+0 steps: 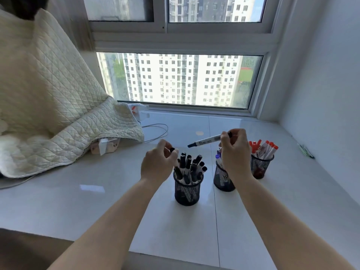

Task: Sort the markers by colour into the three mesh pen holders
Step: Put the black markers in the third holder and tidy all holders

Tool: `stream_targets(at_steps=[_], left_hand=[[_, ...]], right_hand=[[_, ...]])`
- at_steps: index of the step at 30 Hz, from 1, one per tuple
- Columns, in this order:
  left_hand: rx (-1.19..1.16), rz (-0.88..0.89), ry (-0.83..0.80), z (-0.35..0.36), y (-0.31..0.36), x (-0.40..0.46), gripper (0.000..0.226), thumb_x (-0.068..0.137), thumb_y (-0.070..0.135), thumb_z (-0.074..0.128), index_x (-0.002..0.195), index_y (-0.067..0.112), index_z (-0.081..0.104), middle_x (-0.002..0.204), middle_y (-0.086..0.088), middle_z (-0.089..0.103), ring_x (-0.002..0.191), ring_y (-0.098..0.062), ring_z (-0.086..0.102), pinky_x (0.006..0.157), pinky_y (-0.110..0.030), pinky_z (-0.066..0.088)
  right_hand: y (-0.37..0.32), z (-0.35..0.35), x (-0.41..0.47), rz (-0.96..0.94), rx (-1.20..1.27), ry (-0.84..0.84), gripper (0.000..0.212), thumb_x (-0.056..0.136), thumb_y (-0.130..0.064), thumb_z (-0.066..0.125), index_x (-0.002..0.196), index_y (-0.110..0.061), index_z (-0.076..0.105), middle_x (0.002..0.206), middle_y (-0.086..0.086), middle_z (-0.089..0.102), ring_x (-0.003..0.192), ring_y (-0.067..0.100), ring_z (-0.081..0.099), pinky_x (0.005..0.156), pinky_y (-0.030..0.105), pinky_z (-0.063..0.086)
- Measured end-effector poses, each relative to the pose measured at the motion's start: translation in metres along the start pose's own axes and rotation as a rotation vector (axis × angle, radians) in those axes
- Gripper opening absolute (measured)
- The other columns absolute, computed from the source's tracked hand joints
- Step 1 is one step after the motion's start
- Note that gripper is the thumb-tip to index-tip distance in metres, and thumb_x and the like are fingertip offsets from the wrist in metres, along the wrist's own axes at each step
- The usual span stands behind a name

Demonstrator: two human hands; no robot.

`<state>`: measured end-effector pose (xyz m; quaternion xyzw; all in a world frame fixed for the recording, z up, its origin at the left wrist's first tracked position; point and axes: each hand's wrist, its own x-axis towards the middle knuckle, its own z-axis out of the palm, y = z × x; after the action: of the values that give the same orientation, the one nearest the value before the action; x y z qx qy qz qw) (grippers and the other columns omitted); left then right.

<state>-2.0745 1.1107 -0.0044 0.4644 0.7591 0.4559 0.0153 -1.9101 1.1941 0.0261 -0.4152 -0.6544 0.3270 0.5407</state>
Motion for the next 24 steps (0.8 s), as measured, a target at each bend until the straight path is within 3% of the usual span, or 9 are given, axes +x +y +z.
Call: stream_targets(at_steps=[3, 5, 8, 10, 13, 16, 21, 24], left_hand=[[-0.126, -0.001, 0.218, -0.014, 0.003, 0.002, 0.017, 0.088, 0.035, 0.055, 0.086, 0.019, 0.048, 0.07, 0.004, 0.055, 0.067, -0.019, 0.053, 0.057, -0.026, 0.037], [-0.183, -0.048, 0.329, -0.022, -0.001, 0.004, 0.018, 0.089, 0.034, 0.053, 0.086, 0.017, 0.047, 0.07, 0.004, 0.054, 0.068, -0.02, 0.051, 0.058, -0.028, 0.037], [-0.321, -0.26, 0.407, -0.031, -0.014, 0.011, 0.017, 0.089, 0.03, 0.05, 0.084, 0.014, 0.047, 0.072, -0.004, 0.059, 0.074, -0.029, 0.055, 0.07, -0.037, 0.044], [-0.505, -0.448, 0.406, -0.033, -0.021, 0.011, 0.014, 0.089, 0.026, 0.047, 0.077, 0.018, 0.045, 0.063, -0.001, 0.056, 0.068, -0.026, 0.053, 0.069, -0.036, 0.045], [-0.868, -0.746, 0.281, -0.03, -0.021, 0.003, 0.012, 0.09, 0.025, 0.044, 0.079, 0.021, 0.048, 0.062, 0.005, 0.055, 0.058, -0.009, 0.052, 0.058, -0.026, 0.043], [-1.122, -0.917, 0.061, -0.024, -0.021, -0.009, 0.013, 0.088, 0.022, 0.048, 0.079, 0.017, 0.055, 0.058, 0.008, 0.06, 0.06, -0.006, 0.053, 0.059, -0.025, 0.043], [-1.305, -0.858, -0.353, -0.018, -0.022, -0.018, 0.007, 0.088, 0.021, 0.052, 0.087, 0.019, 0.059, 0.074, 0.01, 0.069, 0.068, -0.006, 0.057, 0.066, -0.025, 0.046], [-1.216, -0.775, -0.402, -0.015, -0.02, -0.018, 0.008, 0.09, 0.019, 0.053, 0.091, 0.02, 0.061, 0.083, 0.009, 0.072, 0.076, -0.005, 0.062, 0.071, -0.027, 0.046]], right_hand=[[0.001, -0.002, -0.001, 0.205, 0.218, 0.05, 0.006, 0.089, -0.016, 0.049, 0.084, -0.019, 0.046, 0.07, 0.004, 0.06, 0.058, 0.015, 0.056, 0.057, 0.031, 0.048], [0.002, -0.002, -0.002, 0.402, 0.417, 0.047, 0.003, 0.09, -0.013, 0.047, 0.087, -0.016, 0.048, 0.069, 0.004, 0.061, 0.055, 0.012, 0.055, 0.052, 0.024, 0.044], [0.001, 0.0, -0.004, 0.655, 0.706, 0.041, 0.011, 0.091, -0.013, 0.048, 0.101, -0.007, 0.051, 0.07, 0.003, 0.063, 0.056, 0.009, 0.057, 0.05, 0.019, 0.045], [0.0, 0.002, -0.006, 0.71, 0.777, 0.013, 0.013, 0.092, -0.012, 0.049, 0.104, -0.008, 0.051, 0.073, 0.003, 0.063, 0.058, 0.008, 0.058, 0.051, 0.018, 0.046], [-0.001, 0.006, -0.009, 0.733, 0.836, -0.087, 0.01, 0.093, -0.008, 0.047, 0.101, -0.012, 0.052, 0.079, 0.002, 0.064, 0.067, 0.009, 0.058, 0.059, 0.021, 0.045], [0.003, 0.009, -0.012, 0.664, 0.717, -0.168, 0.015, 0.092, -0.004, 0.05, 0.1, -0.017, 0.049, 0.089, 0.004, 0.066, 0.081, 0.011, 0.061, 0.066, 0.025, 0.045], [0.015, 0.016, -0.017, 0.478, 0.355, -0.237, 0.015, 0.091, -0.007, 0.053, 0.09, -0.022, 0.051, 0.088, 0.002, 0.068, 0.086, 0.015, 0.064, 0.07, 0.025, 0.049], [0.014, 0.021, -0.018, 0.413, 0.258, -0.303, 0.012, 0.093, -0.023, 0.05, 0.087, -0.022, 0.06, 0.083, -0.002, 0.068, 0.084, 0.016, 0.065, 0.076, 0.03, 0.052]])
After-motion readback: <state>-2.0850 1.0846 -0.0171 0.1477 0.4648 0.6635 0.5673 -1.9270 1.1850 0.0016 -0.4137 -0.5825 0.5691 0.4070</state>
